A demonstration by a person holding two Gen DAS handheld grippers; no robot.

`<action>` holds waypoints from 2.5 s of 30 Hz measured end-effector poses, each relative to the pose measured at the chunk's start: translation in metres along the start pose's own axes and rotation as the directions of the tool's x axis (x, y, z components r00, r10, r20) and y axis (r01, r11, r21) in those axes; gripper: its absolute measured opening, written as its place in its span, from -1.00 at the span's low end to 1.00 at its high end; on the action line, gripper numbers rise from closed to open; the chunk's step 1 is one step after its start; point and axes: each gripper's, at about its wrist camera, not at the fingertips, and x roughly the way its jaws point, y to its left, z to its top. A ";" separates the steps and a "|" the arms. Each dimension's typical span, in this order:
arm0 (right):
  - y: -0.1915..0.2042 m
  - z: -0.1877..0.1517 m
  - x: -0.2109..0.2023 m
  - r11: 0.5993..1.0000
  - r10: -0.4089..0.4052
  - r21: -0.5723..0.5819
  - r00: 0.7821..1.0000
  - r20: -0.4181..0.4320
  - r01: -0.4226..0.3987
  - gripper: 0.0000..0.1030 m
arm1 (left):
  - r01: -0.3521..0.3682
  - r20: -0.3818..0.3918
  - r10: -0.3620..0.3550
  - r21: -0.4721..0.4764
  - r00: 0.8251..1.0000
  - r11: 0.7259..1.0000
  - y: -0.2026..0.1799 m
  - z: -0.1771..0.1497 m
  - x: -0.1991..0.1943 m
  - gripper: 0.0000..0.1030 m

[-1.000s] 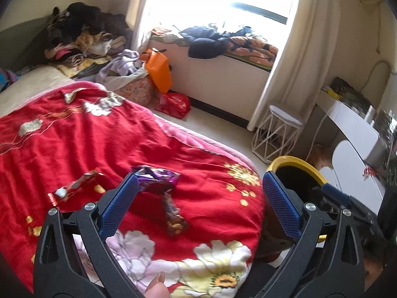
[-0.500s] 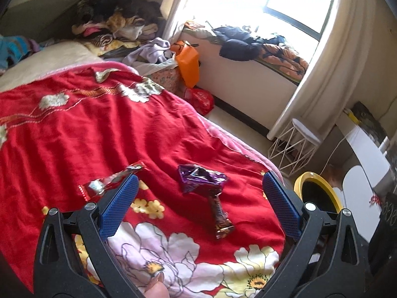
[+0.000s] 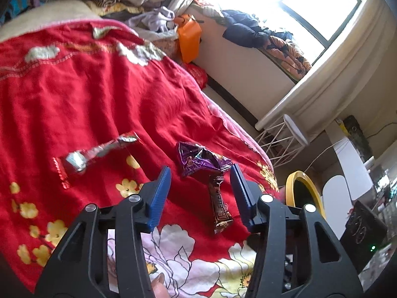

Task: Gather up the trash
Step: 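Grasp the purple wrapper with the left tool while the right tool grasps the brown candy wrapper, then carry the purple wrapper over the bin with the left tool while the right tool carries the brown wrapper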

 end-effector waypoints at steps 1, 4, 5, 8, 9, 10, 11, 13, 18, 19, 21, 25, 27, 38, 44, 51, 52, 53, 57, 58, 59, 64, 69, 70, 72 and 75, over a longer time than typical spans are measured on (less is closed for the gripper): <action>0.000 0.000 0.003 1.000 0.003 0.001 1.000 -0.005 -0.003 0.35 | 0.003 -0.005 -0.003 -0.010 1.000 1.000 0.002 0.000 0.003 -0.21; 0.001 0.002 0.011 1.000 0.014 0.004 1.000 -0.020 -0.014 0.31 | 0.018 -0.021 -0.019 -0.038 1.000 0.999 0.005 0.000 0.012 -0.27; 0.001 0.002 0.012 1.000 0.015 0.005 1.000 -0.023 -0.015 0.30 | 0.022 -0.026 -0.023 -0.047 0.999 0.999 0.006 0.001 0.014 -0.29; 0.001 0.003 0.020 1.000 0.024 0.011 0.999 -0.043 -0.024 0.23 | 0.048 -0.036 -0.051 -0.085 0.998 0.995 0.009 0.000 0.020 -0.29; 0.001 0.003 0.021 1.000 0.028 0.014 0.999 -0.047 -0.027 0.20 | 0.060 -0.037 -0.064 -0.101 0.997 0.993 0.010 0.000 0.022 -0.29; 0.001 0.003 0.024 0.999 0.033 0.019 0.998 -0.054 -0.032 0.17 | 0.068 -0.039 -0.073 -0.110 0.997 0.992 0.010 0.000 0.024 -0.30; 0.001 0.003 0.027 0.999 0.039 0.021 0.997 -0.061 -0.038 0.14 | 0.079 -0.043 -0.085 -0.123 0.995 0.989 0.011 0.000 0.026 -0.30; 0.003 0.004 0.033 0.999 0.050 0.024 0.996 -0.076 -0.048 0.04 | 0.087 -0.047 -0.095 -0.142 0.994 0.986 0.012 0.001 0.030 -0.38; 0.007 0.004 0.044 0.998 0.056 0.028 0.993 -0.106 -0.053 -0.15 | 0.111 -0.043 -0.121 -0.189 0.992 0.976 0.014 0.004 0.039 -0.54; 0.008 0.003 0.046 0.998 0.059 0.028 0.992 -0.113 -0.056 -0.27 | 0.115 -0.043 -0.126 -0.193 0.991 0.974 0.014 0.004 0.041 -0.56; 0.008 0.003 0.050 0.998 0.063 0.028 0.990 -0.125 -0.060 -0.48 | 0.125 -0.043 -0.137 -0.205 0.990 0.971 0.015 0.004 0.043 -0.69; 0.010 0.001 0.047 0.997 0.070 0.020 0.991 -0.117 -0.068 -0.50 | 0.150 -0.033 -0.161 -0.224 0.986 0.963 0.017 0.003 0.043 -0.82; 0.011 0.000 0.042 0.997 0.072 0.016 0.992 -0.099 -0.071 -0.62 | 0.167 -0.026 -0.177 -0.225 0.984 0.960 0.016 0.002 0.041 -0.86; 0.007 -0.003 0.015 0.996 0.084 0.023 0.996 -0.029 -0.083 -0.83 | 0.182 0.009 -0.183 -0.159 0.983 0.970 0.001 0.002 0.024 -0.97; -0.001 -0.004 -0.001 0.996 0.080 0.042 0.997 0.001 -0.080 -0.83 | 0.183 0.032 -0.180 -0.117 0.983 0.976 -0.009 0.006 0.014 -0.97; -0.011 -0.001 -0.022 0.997 0.054 0.051 0.997 0.050 -0.056 -0.83 | 0.183 0.054 -0.180 -0.069 0.982 0.981 -0.021 0.010 0.003 -0.97; -0.013 -0.001 -0.025 0.997 0.050 0.055 0.997 0.059 -0.053 -0.83 | 0.185 0.056 -0.182 -0.061 0.982 0.981 -0.023 0.011 0.001 -0.97; -0.015 0.000 -0.029 0.997 0.043 0.057 0.997 0.069 -0.047 -0.83 | 0.187 0.056 -0.184 -0.058 0.981 0.981 -0.025 0.011 0.000 -0.97; -0.023 0.002 -0.040 0.998 0.018 0.060 0.995 0.099 -0.024 -0.83 | 0.195 0.060 -0.192 -0.037 0.979 0.980 -0.033 0.011 -0.002 -0.97; -0.025 0.002 -0.044 0.998 0.008 0.062 0.994 0.108 -0.015 -0.83 | 0.195 0.061 -0.193 -0.029 0.979 0.980 -0.036 0.011 -0.003 -0.97; -0.028 0.002 -0.047 0.998 0.000 0.065 0.993 0.115 -0.007 -0.83 | 0.198 0.062 -0.196 -0.020 0.979 0.980 -0.039 0.011 -0.003 -0.97; -0.047 0.003 -0.064 0.995 -0.039 0.100 0.988 0.152 0.024 -0.83 | 0.207 0.050 -0.208 0.016 0.977 0.978 -0.052 0.007 -0.004 -0.97; -0.067 0.002 -0.078 0.988 -0.082 0.147 0.980 0.180 0.055 -0.83 | 0.213 0.034 -0.216 0.068 0.976 0.975 -0.069 0.000 -0.004 -0.97; -0.073 0.002 -0.082 0.985 -0.092 0.161 0.979 0.185 0.062 -0.83 | 0.215 0.031 -0.217 0.074 0.976 0.974 -0.071 -0.001 -0.004 -0.97; -0.083 0.001 -0.086 0.981 -0.112 0.180 0.975 0.192 0.077 -0.83 | 0.220 0.025 -0.222 0.090 0.975 0.971 -0.077 -0.004 -0.004 -0.97; -0.093 -0.002 -0.093 0.975 -0.135 0.202 0.971 0.198 0.094 -0.83 | 0.224 0.017 -0.228 0.116 0.974 0.968 -0.088 -0.009 -0.004 -0.97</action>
